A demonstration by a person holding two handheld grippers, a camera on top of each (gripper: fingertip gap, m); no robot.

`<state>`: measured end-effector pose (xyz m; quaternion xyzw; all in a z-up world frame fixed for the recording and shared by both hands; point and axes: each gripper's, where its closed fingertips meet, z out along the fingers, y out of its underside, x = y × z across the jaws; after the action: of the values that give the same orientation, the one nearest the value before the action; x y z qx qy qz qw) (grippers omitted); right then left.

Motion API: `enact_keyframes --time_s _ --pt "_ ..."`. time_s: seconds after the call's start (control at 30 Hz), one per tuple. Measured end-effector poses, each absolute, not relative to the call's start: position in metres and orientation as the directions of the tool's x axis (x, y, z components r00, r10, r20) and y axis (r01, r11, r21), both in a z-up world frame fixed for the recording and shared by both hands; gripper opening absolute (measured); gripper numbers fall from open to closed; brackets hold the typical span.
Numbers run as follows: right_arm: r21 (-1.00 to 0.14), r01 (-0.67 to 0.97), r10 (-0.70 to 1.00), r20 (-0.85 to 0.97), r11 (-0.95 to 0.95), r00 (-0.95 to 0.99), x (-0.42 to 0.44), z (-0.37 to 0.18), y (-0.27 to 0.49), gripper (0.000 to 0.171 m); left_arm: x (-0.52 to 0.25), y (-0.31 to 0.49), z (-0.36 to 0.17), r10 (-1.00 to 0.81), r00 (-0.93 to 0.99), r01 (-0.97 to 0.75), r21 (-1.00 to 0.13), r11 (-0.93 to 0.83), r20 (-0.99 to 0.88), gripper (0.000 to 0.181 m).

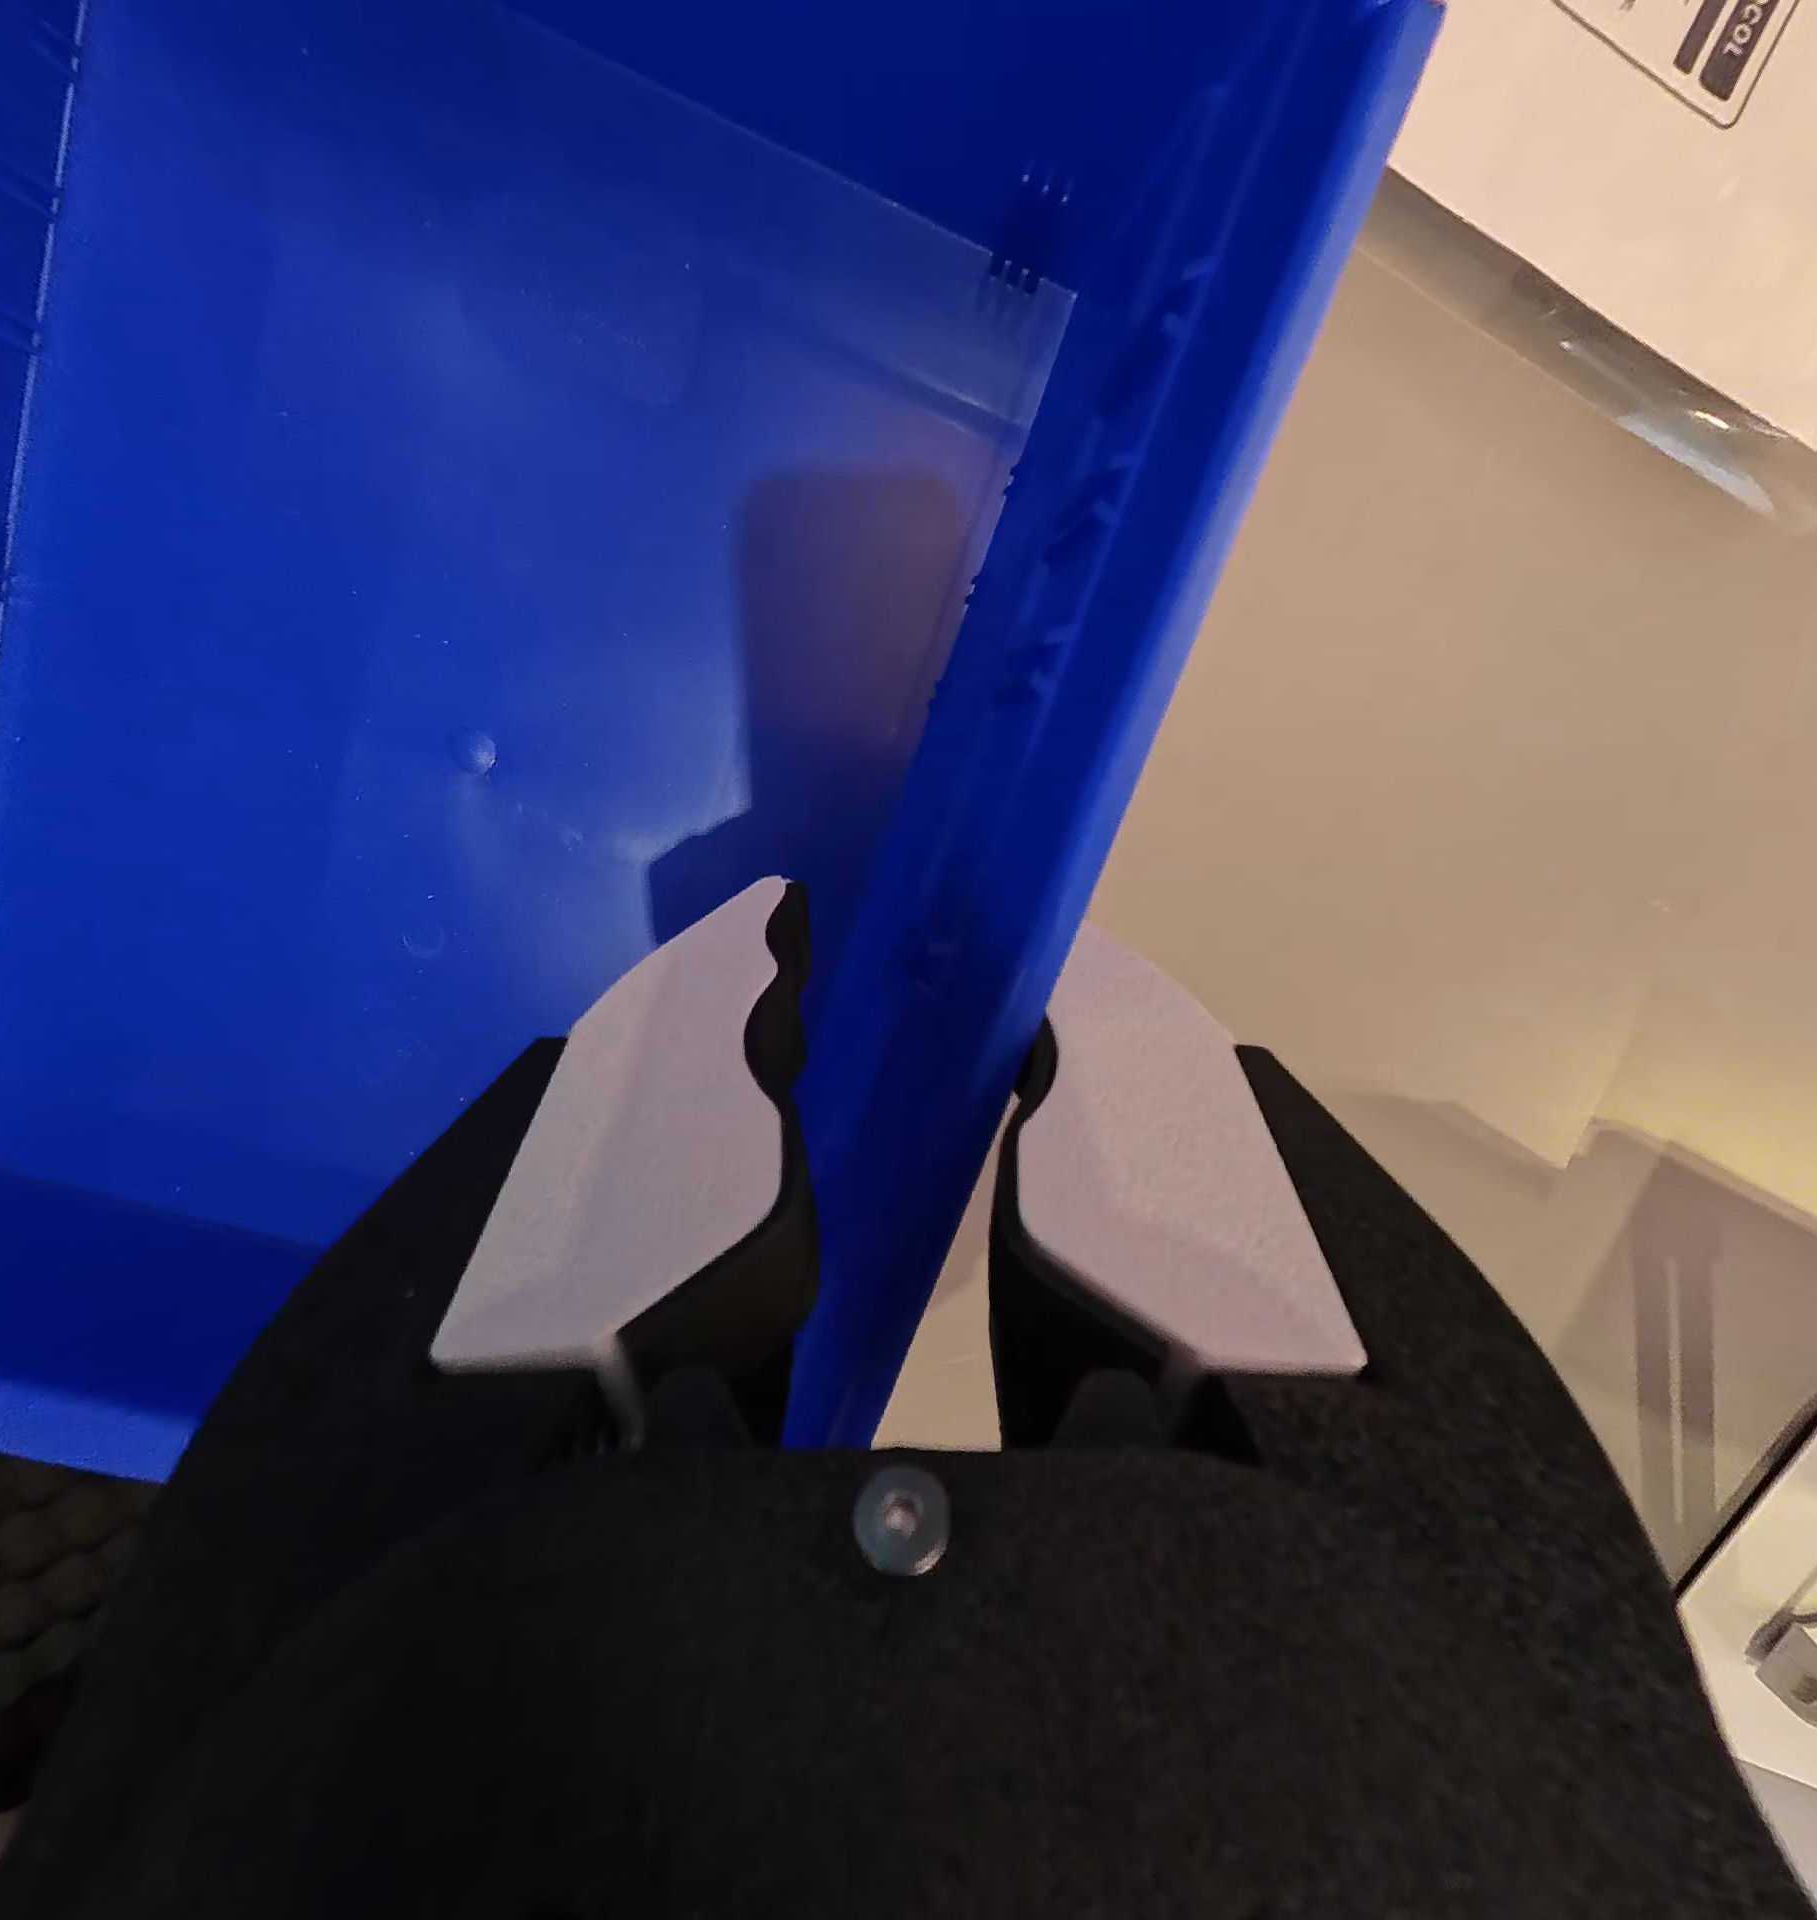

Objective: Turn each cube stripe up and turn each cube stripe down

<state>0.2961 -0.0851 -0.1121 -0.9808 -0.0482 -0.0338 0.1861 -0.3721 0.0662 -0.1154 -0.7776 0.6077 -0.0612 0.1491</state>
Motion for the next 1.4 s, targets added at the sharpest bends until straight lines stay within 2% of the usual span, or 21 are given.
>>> enact_keyframes --time_s 0.2,0.3,0.53,0.6,0.7,0.87,1.03,1.13,1.2,1.3,1.4 --pt "-0.347 0.115 0.093 0.079 -0.931 0.993 0.295 -0.114 -0.088 0.036 -0.384 0.071 -0.14 -0.961 0.25 -0.961 -0.156 -0.23 -0.121 0.059" --pt "-0.341 0.118 0.097 0.079 -0.933 0.992 0.295 -0.115 -0.089 0.036 -0.382 0.07 -0.145 -0.968 0.218 -0.972 -0.119 -0.203 -0.125 0.051" --pt "-0.356 0.118 0.091 0.091 -0.927 0.992 0.297 -0.109 -0.09 0.035 -0.39 0.067 -0.139 -0.968 0.22 -0.973 -0.099 -0.209 -0.122 0.049" --pt "-0.376 0.115 0.082 0.103 -0.92 0.991 0.298 -0.103 -0.089 0.035 -0.392 0.069 -0.129 -0.96 0.251 -0.962 -0.145 -0.232 -0.127 0.049" --pt "-0.418 0.113 0.064 0.131 -0.901 0.989 0.299 -0.09 -0.086 0.035 -0.385 0.071 -0.102 -0.951 0.276 -0.931 -0.287 -0.228 -0.139 0.049" --pt "-0.517 0.151 0.037 0.225 -0.843 0.974 0.294 -0.051 -0.079 0.034 -0.357 0.074 -0.037 -0.929 0.305 -0.81 -0.57 -0.139 -0.207 0.049" --pt "-0.678 0.266 0.095 0.279 -0.685 0.956 0.248 0.008 -0.059 0.034 -0.314 0.057 0.018 -0.935 0.261 -0.67 -0.743 0.003 -0.239 0.049" --pt "-0.818 0.3 0.252 0.196 -0.49 0.948 0.18 0.047 -0.045 0.035 -0.272 0.03 0.046 -0.962 0.15 -0.545 -0.831 0.111 -0.227 0.047" --pt "-0.898 0.245 0.398 0.087 -0.365 0.913 0.125 0.071 -0.041 0.036 -0.244 0.008 0.058 -0.975 0.061 -0.467 -0.869 0.162 -0.214 0.046" --pt "-0.954 0.136 0.626 -0.065 -0.268 0.777 0.041 0.091 -0.044 0.035 -0.215 -0.004 0.058 -0.967 0.038 -0.475 -0.856 0.203 -0.251 0.046" --pt "-0.961 -0.007 0.8 -0.235 -0.277 0.552 -0.037 0.094 -0.052 0.034 -0.198 -0.019 0.056 -0.97 -0.009 -0.469 -0.856 0.218 -0.242 0.046"
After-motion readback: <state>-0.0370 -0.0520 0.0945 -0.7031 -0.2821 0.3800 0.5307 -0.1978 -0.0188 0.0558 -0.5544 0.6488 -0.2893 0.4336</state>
